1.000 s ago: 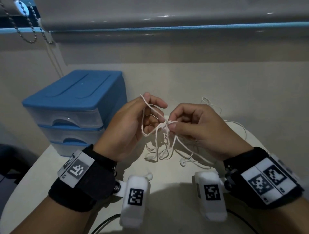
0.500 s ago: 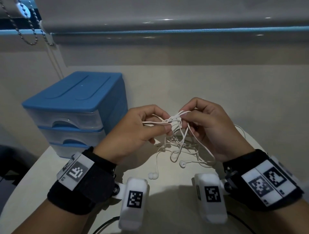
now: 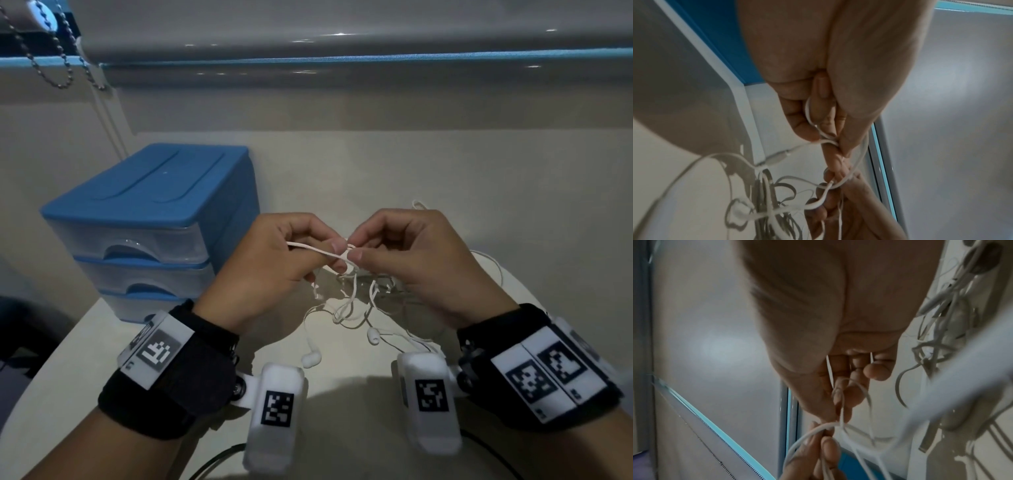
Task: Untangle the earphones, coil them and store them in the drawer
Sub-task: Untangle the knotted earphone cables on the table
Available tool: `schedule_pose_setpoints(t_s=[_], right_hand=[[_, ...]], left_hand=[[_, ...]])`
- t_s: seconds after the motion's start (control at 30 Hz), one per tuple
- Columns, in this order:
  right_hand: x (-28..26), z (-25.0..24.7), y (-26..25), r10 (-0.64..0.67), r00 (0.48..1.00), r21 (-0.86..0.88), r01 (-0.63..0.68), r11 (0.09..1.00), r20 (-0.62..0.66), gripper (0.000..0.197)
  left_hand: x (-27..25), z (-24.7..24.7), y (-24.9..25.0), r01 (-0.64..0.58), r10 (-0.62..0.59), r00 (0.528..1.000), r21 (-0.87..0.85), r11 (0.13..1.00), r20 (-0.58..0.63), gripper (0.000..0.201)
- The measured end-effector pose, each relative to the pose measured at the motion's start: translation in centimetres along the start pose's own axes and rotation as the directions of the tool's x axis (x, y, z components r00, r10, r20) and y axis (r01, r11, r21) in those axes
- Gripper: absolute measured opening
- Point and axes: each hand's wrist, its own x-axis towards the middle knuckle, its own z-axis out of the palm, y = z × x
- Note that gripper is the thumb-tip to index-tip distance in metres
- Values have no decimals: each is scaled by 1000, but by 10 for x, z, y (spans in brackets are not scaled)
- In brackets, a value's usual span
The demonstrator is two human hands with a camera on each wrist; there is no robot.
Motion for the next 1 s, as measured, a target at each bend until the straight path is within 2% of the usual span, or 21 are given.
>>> schedule_pose_setpoints(t_s=[0.1, 0.23, 0.4, 0.57, 0.67, 0.77, 0.9, 1.0], right_hand=[[1, 0, -3, -15, 999, -16, 14, 1000, -45, 9], [3, -1, -8, 84, 984, 263, -41, 964, -155, 13], [5, -6, -6, 207, 951, 441, -88, 893, -228, 17], [9, -10, -1, 255, 877, 418, -69, 906, -407, 15], [9, -12, 0, 274, 850, 413, -74, 907, -449, 15], [7, -10, -1, 234, 895, 306, -118, 945, -379, 13], [3, 0, -2, 167, 977, 146, -147, 978, -135, 9], [0, 4, -5, 189, 982, 271, -183, 945, 3, 29]], left_hand=[[0, 1, 2, 31, -31, 999, -35, 999, 16, 11], [0, 0, 1, 79, -75, 995, -48, 996, 67, 13], [-1, 0, -1, 103, -98, 986, -32, 994, 136, 12], [-2, -1, 1, 84, -64, 980, -100, 991, 188, 15], [-3, -2, 2, 63, -29, 977, -157, 986, 210, 14], [-5, 0, 6, 29, 10, 985, -225, 974, 173, 15], [-5, 2, 10, -37, 59, 996, -285, 958, 69, 20], [-4, 0, 10, -68, 81, 996, -291, 954, 34, 25]])
